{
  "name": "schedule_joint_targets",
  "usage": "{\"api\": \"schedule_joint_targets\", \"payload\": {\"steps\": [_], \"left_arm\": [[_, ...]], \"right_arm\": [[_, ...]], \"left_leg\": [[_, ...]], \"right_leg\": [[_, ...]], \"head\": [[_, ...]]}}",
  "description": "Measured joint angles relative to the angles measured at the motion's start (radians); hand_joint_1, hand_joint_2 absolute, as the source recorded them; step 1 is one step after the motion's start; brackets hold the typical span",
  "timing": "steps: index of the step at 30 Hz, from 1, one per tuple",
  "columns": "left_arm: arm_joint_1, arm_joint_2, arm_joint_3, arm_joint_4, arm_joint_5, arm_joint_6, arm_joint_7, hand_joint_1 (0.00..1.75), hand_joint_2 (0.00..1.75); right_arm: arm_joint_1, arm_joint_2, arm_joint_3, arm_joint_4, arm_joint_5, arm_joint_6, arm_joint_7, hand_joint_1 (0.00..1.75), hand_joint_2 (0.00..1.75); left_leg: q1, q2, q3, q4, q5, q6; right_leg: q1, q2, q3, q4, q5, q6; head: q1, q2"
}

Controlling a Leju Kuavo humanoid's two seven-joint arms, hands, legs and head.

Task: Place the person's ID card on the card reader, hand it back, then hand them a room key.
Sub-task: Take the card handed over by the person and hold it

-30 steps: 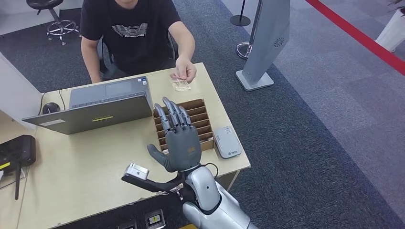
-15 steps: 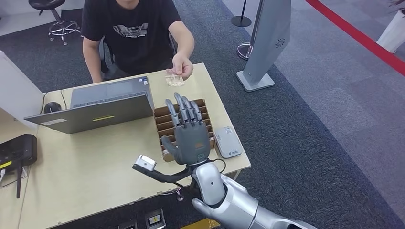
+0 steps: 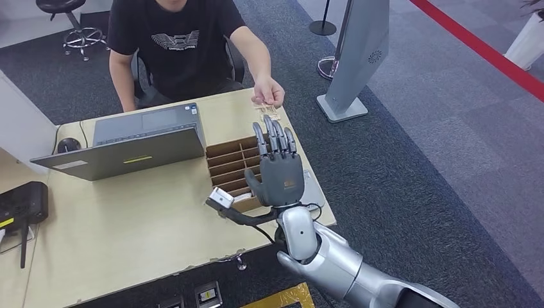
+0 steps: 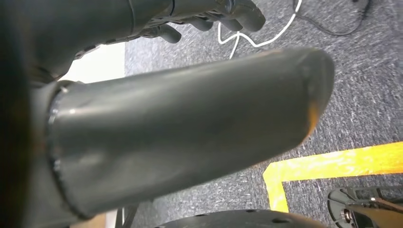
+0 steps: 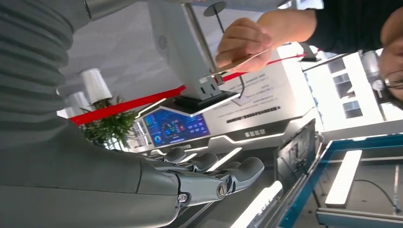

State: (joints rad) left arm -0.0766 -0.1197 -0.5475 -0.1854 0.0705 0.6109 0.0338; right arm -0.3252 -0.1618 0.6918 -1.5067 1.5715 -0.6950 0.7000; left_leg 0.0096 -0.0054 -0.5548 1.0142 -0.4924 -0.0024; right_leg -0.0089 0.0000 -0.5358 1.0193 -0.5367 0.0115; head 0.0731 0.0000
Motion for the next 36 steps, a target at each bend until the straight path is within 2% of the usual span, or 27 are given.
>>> {"api": "schedule_joint_targets", "payload": {"steps": [8, 19, 36], "left_arm": [[0.001, 0.007, -0.036, -0.005, -0.02, -0.019, -0.017, 0.0, 0.0], [0.0, 0.009, -0.075, -0.009, -0.021, -0.02, -0.017, 0.0, 0.0], [-0.005, 0.01, -0.117, -0.021, -0.008, -0.033, -0.006, 0.0, 0.0]], "right_arm": [[0.02, -0.047, -0.095, 0.019, 0.0, 0.0, 0.002, 0.0, 1.75], [0.034, -0.055, -0.19, 0.051, -0.027, 0.0, 0.001, 0.0, 1.75], [-0.036, -0.055, -0.202, 0.083, -0.089, 0.0, -0.032, 0.0, 1.75]], "left_leg": [[0.0, 0.0, 0.0, 0.0, 0.0, 0.0], [0.0, 0.0, 0.0, 0.0, 0.0, 0.0], [0.0, 0.0, 0.0, 0.0, 0.0, 0.0]], "right_leg": [[0.0, 0.0, 0.0, 0.0, 0.0, 0.0], [0.0, 0.0, 0.0, 0.0, 0.0, 0.0], [0.0, 0.0, 0.0, 0.0, 0.0, 0.0]], "head": [[0.0, 0.0], [0.0, 0.0], [0.0, 0.0]]}}
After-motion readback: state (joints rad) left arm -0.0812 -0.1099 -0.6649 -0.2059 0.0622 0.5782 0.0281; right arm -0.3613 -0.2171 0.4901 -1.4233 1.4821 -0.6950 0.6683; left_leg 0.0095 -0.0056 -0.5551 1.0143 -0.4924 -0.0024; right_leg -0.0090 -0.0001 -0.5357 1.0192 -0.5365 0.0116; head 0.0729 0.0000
